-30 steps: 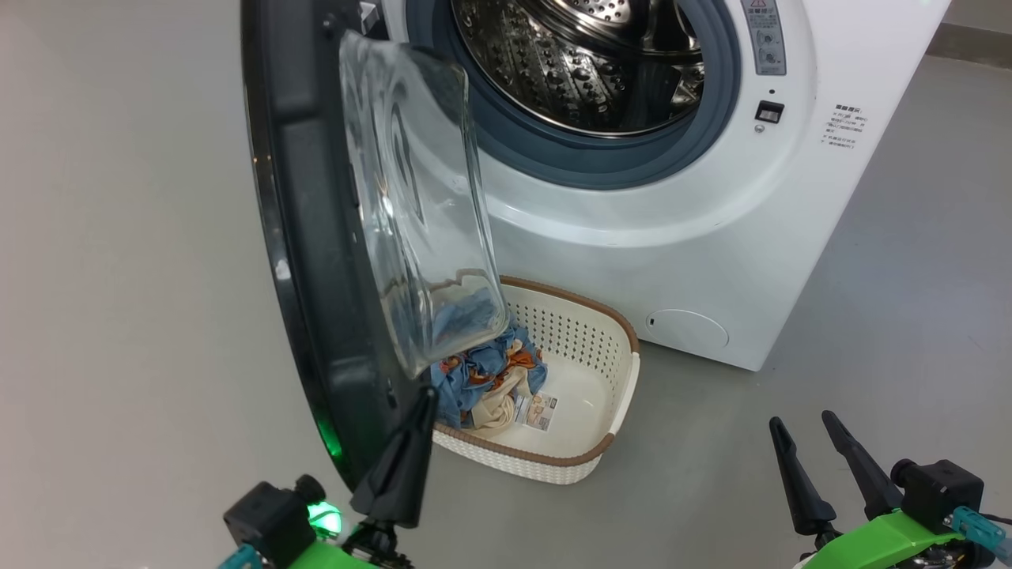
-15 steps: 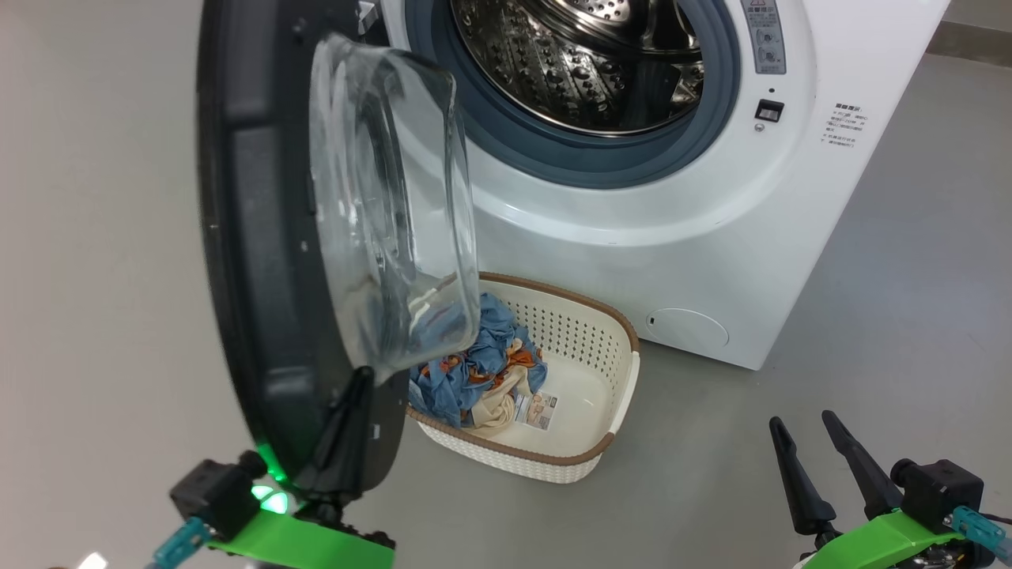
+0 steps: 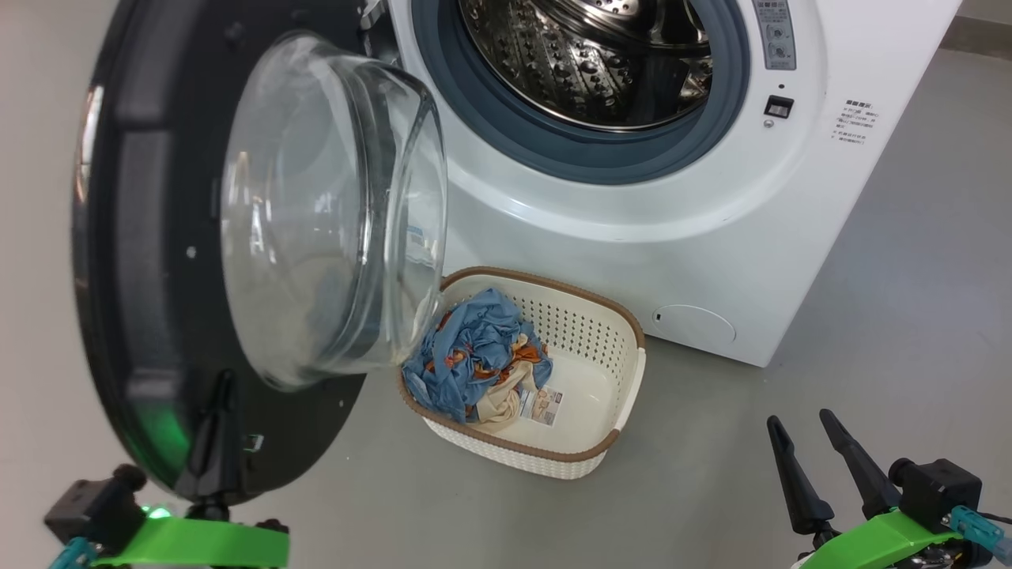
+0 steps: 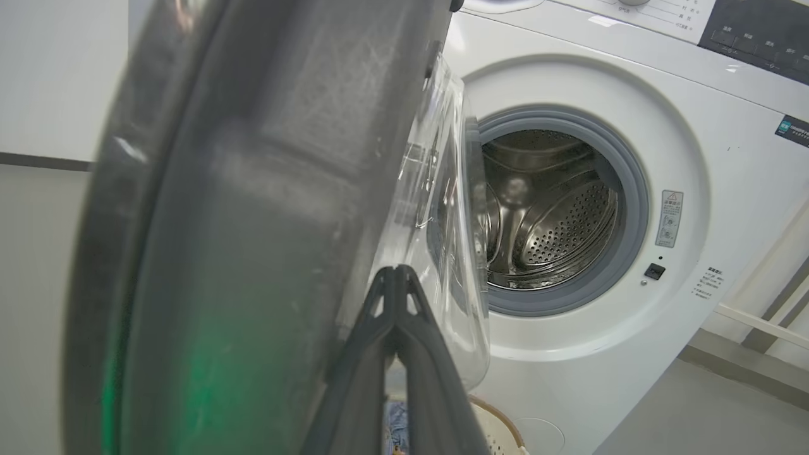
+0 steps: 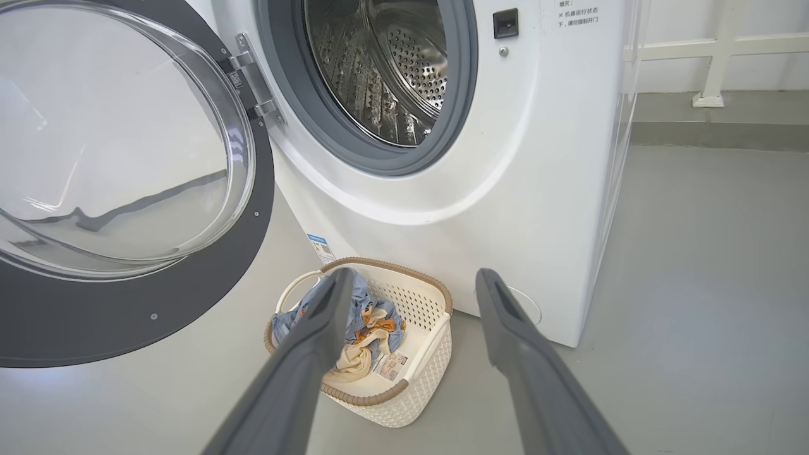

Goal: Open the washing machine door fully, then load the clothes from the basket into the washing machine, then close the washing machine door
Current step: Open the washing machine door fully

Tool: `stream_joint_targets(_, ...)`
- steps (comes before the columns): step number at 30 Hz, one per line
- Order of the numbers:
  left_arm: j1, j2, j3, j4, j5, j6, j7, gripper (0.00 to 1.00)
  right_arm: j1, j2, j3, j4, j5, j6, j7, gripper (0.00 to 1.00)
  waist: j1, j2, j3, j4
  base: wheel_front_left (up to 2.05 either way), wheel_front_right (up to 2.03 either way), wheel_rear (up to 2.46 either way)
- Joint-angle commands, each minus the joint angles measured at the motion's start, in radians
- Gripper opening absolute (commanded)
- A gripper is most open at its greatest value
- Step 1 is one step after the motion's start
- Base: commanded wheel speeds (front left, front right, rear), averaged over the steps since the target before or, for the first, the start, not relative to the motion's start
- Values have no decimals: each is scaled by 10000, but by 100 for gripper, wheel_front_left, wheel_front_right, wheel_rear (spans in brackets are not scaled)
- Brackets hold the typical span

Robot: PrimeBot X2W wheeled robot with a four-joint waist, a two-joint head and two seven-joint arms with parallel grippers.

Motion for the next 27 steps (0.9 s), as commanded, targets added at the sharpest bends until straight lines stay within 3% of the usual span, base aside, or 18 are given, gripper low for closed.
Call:
stream_joint_targets(1,-215,384,692,-5,250,-8,-51,0,-186,-63,296,-263,-84,16,-120,100,0,-1,40,-3,0,0,0)
stream_joint_targets(27,-3035,1256,3870,3339,1376,-11,-51,0,-635,-367,345,-256,-212,16,-120,100,0,-1,850,-117,0,0,0)
